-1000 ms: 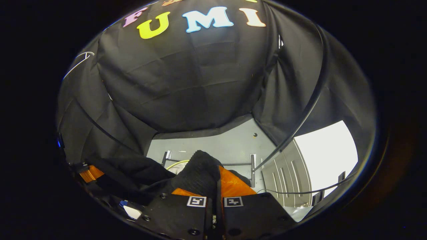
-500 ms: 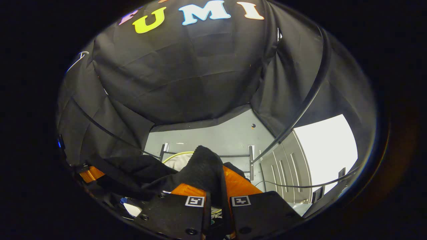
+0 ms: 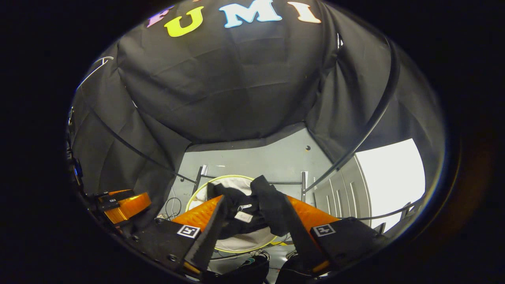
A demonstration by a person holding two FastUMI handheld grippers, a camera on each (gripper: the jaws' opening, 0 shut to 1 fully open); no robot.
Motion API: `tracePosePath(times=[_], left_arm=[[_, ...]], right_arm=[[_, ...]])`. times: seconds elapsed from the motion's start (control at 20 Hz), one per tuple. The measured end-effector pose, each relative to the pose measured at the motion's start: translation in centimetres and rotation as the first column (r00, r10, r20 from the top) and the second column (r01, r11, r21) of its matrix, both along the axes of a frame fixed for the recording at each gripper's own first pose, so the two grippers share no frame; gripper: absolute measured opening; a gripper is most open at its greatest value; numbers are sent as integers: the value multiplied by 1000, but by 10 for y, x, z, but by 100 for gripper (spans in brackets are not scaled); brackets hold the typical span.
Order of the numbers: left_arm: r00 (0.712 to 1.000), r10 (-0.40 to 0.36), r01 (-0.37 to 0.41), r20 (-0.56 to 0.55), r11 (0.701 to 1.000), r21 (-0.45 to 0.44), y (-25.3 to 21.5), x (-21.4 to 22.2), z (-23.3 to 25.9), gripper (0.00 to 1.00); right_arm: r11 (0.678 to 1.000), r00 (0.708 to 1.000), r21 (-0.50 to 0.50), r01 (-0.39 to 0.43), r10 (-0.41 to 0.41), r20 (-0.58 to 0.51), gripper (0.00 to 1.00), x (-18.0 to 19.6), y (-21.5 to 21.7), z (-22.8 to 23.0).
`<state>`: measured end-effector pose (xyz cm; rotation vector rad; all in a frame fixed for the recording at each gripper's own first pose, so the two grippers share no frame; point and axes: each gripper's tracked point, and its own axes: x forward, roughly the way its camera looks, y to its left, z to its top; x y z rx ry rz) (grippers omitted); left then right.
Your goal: Grasp the clothes on the hanger with both hands and then place them into the laundry hamper below.
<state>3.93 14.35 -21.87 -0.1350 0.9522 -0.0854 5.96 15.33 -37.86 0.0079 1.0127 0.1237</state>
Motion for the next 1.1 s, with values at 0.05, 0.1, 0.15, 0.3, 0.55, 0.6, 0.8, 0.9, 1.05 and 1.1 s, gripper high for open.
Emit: tracePosePath(times=[0.05, 0.1, 0.15, 0.3, 0.55, 0.6, 0.8, 0.9, 1.05, 1.1], left_arm=[[1000, 5, -5, 5, 1000, 10, 2, -1, 2, 91], [1000, 10, -10, 15, 1000, 21, 3, 1, 5, 90], [1000, 12, -13, 29, 999, 30, 3, 2, 10, 90], [997, -2, -1, 71, 999, 50, -7, 7, 32, 93], [979, -31, 12, 202, 995, 99, -43, 11, 110, 91], [971, -35, 11, 236, 995, 103, -52, 16, 129, 94], [912, -47, 9, 407, 996, 94, -100, 35, 218, 91], [869, -53, 9, 493, 996, 91, -123, 47, 261, 91], [807, -85, 21, 585, 993, 116, -159, 54, 316, 90], [787, -92, 26, 611, 993, 117, -170, 56, 328, 90]], right_arm=[[1000, 1000, 10, 3, -3, 8, 87, 2, -3, 4], [1000, 1000, 15, 11, -11, 17, 99, 1, -7, 10], [1000, 999, 15, 22, -23, 27, 99, 4, -14, 15], [998, 996, 15, 61, -62, 70, 99, 8, -42, 39], [995, 979, 13, 102, -102, 179, 99, 17, -99, 86], [994, 971, 14, 106, -107, 212, 94, 19, -110, 101], [992, 925, 39, 122, -128, 359, 98, 36, -153, 160], [989, 893, 72, 130, -148, 425, 98, 39, -171, 191], [983, 816, 108, 146, -182, 549, 98, 48, -202, 247], [983, 789, 120, 138, -183, 586, 98, 46, -209, 263]])
